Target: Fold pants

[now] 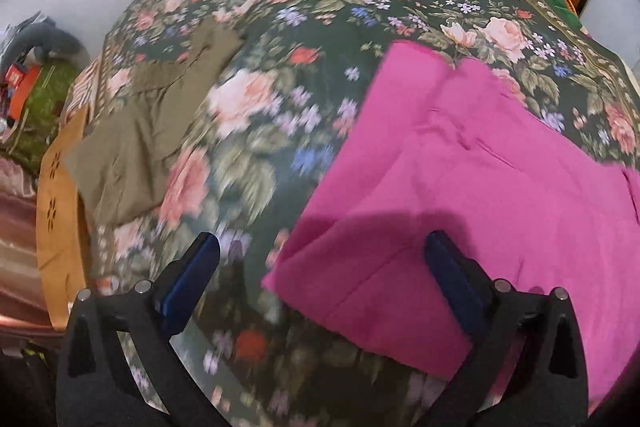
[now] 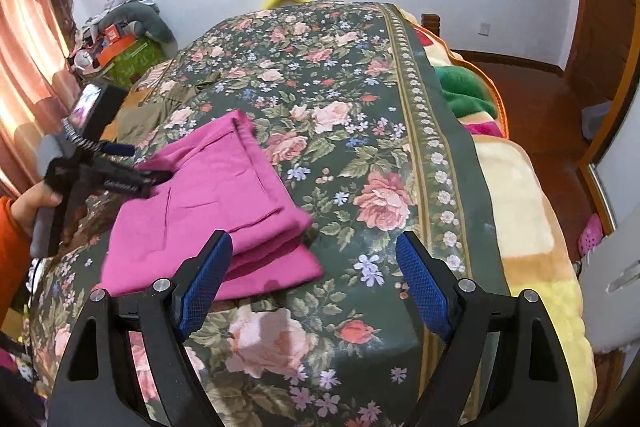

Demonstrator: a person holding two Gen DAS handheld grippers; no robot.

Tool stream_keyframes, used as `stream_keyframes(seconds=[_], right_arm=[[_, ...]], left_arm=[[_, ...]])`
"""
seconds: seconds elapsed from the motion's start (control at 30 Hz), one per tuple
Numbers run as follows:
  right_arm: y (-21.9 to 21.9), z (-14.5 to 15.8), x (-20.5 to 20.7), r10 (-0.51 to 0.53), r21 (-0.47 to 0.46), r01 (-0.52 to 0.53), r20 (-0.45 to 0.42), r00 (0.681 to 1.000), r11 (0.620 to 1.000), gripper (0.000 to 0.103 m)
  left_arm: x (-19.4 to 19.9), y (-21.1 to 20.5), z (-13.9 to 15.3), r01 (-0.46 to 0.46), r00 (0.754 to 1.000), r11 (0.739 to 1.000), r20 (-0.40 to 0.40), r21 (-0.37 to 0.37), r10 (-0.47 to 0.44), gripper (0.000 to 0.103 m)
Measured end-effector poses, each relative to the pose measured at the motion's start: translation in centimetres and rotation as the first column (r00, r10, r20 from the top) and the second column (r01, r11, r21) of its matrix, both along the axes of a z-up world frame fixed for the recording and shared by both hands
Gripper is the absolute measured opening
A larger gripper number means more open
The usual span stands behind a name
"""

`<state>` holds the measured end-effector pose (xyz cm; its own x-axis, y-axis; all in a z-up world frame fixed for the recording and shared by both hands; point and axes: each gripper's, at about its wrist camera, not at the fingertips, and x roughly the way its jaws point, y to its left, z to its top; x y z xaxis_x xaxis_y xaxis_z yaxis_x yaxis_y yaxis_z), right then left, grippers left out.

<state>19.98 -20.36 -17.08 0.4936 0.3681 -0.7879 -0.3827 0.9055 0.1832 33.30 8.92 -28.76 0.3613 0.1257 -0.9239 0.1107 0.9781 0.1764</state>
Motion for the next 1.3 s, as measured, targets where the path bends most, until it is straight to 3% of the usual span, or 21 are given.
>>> stream_keyframes(seconds=[0.27,0.4,0.6,0.67,0.73,0.83,0.97,1.03,1.2,1.3], right_arm=[[1.4,0.0,-0.5,0.038,0.009,-0.038,-0.001,0.999,0.999,0.081],[1.9,-0.5,-0.5,0.047,0.017,-0.047,-0.023,0.999,0.999,0.081],[2.5,-0.9,-0.7,0.068,0.051,-0.065,-0.051,0.996,0.997,0.081],[2.9,-1.2,-0.5,0.096,0.056,-0.093,-0.051,0.994,0.994,0.08],[3.6,-1.6,-0.3,0.114,0.045,-0.111,-0.058,0.992,0.993,0.07],[4.4,-2.4,-0.3,0.142,0.051,-0.138,-0.094,0.985,0.989,0.056],[5.1,-3.5,-0.7,0.171,0.037,-0.167,-0.137,0.976,0.985,0.037],[5.2,-3.9,-0.9,0.178,0.028,-0.176,-0.151,0.972,0.984,0.023],[5.3,-4.3,-1.4,0.192,0.011,-0.193,-0.159,0.968,0.981,0.016],[5.7,-4.3,-1.7,0.207,-0.026,-0.213,-0.15,0.967,0.977,0.016]], left_arm=[[-6.1,2.0,2.2,-0.039,0.998,0.998,0.046,-0.056,0.041,0.103],[-8.3,3.0,2.9,-0.075,0.996,0.986,0.038,-0.15,0.082,0.103],[-10.7,3.4,3.4,-0.091,0.991,0.973,0.072,-0.211,0.109,0.103],[-11.2,3.6,3.8,-0.089,0.99,0.969,0.089,-0.23,0.112,0.094],[-11.6,3.6,3.8,-0.071,0.991,0.969,0.089,-0.236,0.095,0.065],[-12.4,3.7,3.7,-0.061,0.991,0.967,0.102,-0.248,0.089,0.055],[-13.4,4.1,3.9,-0.067,0.987,0.966,0.122,-0.251,0.101,0.047],[-14.0,4.5,3.6,-0.095,0.985,0.967,0.121,-0.237,0.127,0.043],[-15.3,5.8,2.7,-0.145,0.977,0.946,0.11,-0.291,0.184,0.042],[-15.8,5.9,2.7,-0.157,0.974,0.948,0.115,-0.278,0.195,0.042]])
